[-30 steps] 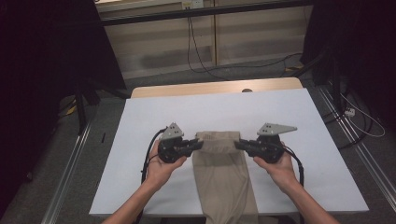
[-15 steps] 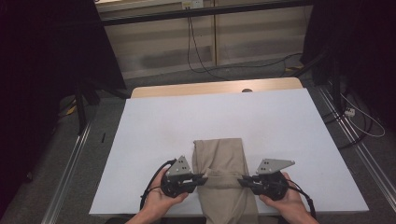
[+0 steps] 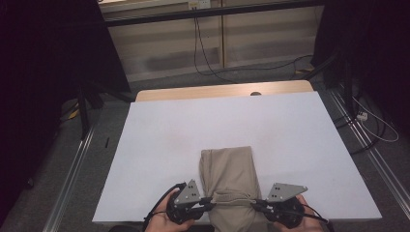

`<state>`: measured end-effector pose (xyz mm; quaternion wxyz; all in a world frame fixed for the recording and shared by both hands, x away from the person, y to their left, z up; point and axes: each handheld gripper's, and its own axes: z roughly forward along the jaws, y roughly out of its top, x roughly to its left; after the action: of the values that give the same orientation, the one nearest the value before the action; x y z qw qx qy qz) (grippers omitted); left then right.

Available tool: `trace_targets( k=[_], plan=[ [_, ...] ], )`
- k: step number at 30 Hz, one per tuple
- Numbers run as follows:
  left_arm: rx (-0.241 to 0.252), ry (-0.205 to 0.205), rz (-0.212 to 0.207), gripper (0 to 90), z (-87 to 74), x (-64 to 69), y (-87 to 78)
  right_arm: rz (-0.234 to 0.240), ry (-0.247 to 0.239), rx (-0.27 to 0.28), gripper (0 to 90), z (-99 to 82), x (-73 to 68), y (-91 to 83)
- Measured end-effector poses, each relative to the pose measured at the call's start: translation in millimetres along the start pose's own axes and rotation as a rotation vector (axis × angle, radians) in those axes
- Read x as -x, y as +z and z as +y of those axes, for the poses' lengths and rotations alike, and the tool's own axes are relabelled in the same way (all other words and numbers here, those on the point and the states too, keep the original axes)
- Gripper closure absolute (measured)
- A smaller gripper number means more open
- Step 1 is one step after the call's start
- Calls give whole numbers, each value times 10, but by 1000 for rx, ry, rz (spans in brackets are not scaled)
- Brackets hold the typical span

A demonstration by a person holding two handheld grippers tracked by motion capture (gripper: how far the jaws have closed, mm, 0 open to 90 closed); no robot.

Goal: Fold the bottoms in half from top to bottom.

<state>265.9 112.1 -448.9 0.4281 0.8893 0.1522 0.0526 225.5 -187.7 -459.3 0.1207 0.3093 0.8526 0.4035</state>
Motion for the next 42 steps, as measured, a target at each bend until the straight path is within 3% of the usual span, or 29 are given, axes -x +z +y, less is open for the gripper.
trace_targets(
  k=[2, 3, 5, 8, 10, 12, 14, 15, 16, 18, 20, 22, 24, 26, 28, 30, 33, 35, 38, 40, 42],
  plan=[
    [-18, 6, -13, 749, 9, 2, -19, 9, 14, -2, 795, -2, 0, -7],
    [-18, -1, -23, 707, 11, 6, -32, 19, 22, 2, 729, 0, 9, -14],
    [2, 12, -30, 679, 16, 21, -68, 32, 46, 21, 601, 15, 15, -39],
    [52, -10, -55, 564, 44, 39, -151, 43, 65, 73, 501, 73, 28, -88],
    [83, -36, -28, 475, 71, 24, -187, 41, 82, 109, 464, 135, 49, -125],
    [89, -49, -14, 433, 107, -27, -202, 38, 100, 146, 492, 195, 88, -147],
    [109, -73, 13, 406, 142, -107, -202, 26, 100, 158, 683, 260, 142, -144],
    [114, -105, 27, 392, 161, -158, -197, 33, 96, 173, 713, 284, 177, -134],
    [113, -125, 47, 387, 179, -205, -187, 17, 99, 170, 732, 308, 207, -107],
    [100, -117, 91, 383, 199, -282, -148, -12, 93, 128, 788, 337, 263, -9],
    [86, -121, 107, 350, 207, -359, -95, -7, 87, 81, 768, 319, 285, 110],
    [75, -130, 135, 310, 223, -471, -43, -13, 92, 37, 689, 290, 287, 194],
    [80, -152, 177, 282, 260, -621, 9, -15, 101, 25, 666, 298, 334, 220],
    [78, -157, 215, 277, 332, -804, 76, -47, 111, 42, 627, 352, 431, 228],
    [71, -190, 245, 284, 407, -969, 155, -72, 120, 49, 601, 440, 577, 260],
    [47, -228, 231, 297, 476, -1103, 247, -100, 143, 61, 572, 533, 762, 313],
    [0, -192, 303, 354, 521, -1268, 388, -148, 183, 66, 553, 642, 1034, 435],
    [9, -272, 321, 397, 480, -1389, 437, -164, 210, 54, 532, 698, 1167, 540],
    [-40, -295, 343, 469, 384, -1501, 489, -199, 227, 43, 497, 736, 1295, 685],
    [-27, -339, 301, 462, 324, -1559, 482, -208, 257, 45, 490, 725, 1367, 761],
    [-14, -357, 284, 455, 315, -1567, 462, -207, 271, 41, 479, 698, 1419, 815]
  ],
)
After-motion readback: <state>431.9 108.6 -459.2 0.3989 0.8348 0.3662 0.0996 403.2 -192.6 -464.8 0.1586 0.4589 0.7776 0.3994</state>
